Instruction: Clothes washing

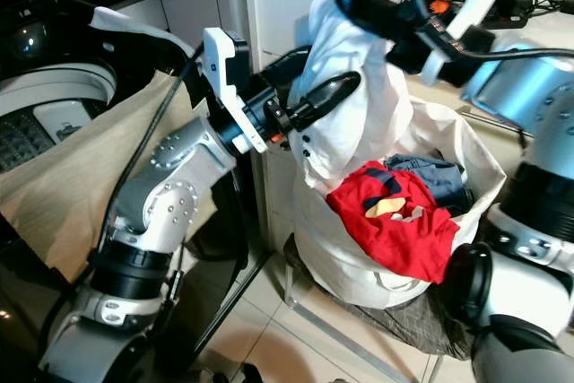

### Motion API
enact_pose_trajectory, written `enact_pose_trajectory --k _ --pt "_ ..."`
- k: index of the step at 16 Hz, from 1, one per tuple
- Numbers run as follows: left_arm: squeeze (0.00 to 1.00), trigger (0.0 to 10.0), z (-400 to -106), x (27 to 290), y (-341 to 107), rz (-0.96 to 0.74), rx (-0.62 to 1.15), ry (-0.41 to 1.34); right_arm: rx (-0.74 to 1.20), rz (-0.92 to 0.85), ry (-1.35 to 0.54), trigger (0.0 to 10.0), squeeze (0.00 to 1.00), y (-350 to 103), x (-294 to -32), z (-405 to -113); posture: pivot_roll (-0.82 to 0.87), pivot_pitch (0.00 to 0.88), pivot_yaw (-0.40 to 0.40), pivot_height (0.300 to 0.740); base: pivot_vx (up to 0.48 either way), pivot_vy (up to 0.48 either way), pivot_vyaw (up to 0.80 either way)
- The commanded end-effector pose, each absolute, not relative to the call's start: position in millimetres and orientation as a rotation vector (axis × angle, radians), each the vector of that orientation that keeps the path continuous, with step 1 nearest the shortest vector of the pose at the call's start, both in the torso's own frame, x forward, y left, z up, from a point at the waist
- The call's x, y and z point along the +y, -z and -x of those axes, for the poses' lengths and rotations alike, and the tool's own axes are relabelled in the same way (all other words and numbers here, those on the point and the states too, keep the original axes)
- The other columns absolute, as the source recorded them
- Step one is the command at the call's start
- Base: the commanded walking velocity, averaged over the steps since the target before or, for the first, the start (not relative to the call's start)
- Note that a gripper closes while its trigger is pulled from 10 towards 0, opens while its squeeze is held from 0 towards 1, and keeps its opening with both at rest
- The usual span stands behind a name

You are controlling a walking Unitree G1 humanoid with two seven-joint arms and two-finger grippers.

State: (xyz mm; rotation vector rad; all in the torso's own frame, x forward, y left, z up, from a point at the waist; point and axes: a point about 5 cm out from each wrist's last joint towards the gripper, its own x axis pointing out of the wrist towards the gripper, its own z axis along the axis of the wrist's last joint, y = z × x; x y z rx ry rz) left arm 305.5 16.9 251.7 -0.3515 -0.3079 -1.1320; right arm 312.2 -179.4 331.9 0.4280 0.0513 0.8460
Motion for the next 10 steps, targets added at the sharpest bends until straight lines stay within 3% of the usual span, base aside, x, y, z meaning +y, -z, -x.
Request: enact_pose_trajectory --k 1,2,3,4,5,6,10 --pt "0.45 10.0 -302 9 -247 0.293 -0.282 1.163 0.034 -0.422 -0.894 0.0 0.00 -338 -170 -306 -0.11 0.000 0.040 0.740 0.000 0.000 0.00" --pt "0.45 10.0 -303 8 -245 0.267 -0.275 1.154 0.034 -0.424 -0.899 0.0 0.00 -338 -169 -305 -0.11 0.000 0.041 0.740 0.000 0.000 0.00" --pt "0.00 10.0 -304 7 -244 0.242 -0.292 1.143 0.036 -0.430 -0.916 0.0 0.00 -338 -165 -304 -0.11 0.000 0.043 0.740 0.000 0.000 0.00" --pt "0.00 10.0 -305 7 -245 0.241 -0.309 1.129 0.036 -0.435 -0.923 0.0 0.00 -338 -162 -303 -0.11 0.000 0.043 0.740 0.000 0.000 0.00" --pt "0.00 1.4 -307 9 -245 0.256 -0.297 1.110 0.035 -0.439 -0.924 0.0 0.00 -338 -162 -302 -0.12 0.000 0.045 0.740 0.000 0.000 0.00" --pt "0.00 0.0 -311 11 -244 0.259 -0.284 1.083 0.033 -0.445 -0.922 0.0 0.00 -338 -161 -301 -0.12 0.000 0.046 0.740 0.000 0.000 0.00" --pt "0.00 0.0 -316 18 -244 0.253 -0.290 1.047 0.034 -0.450 -0.911 0.0 0.00 -338 -160 -301 -0.11 0.000 0.046 0.740 0.000 0.000 0.00"
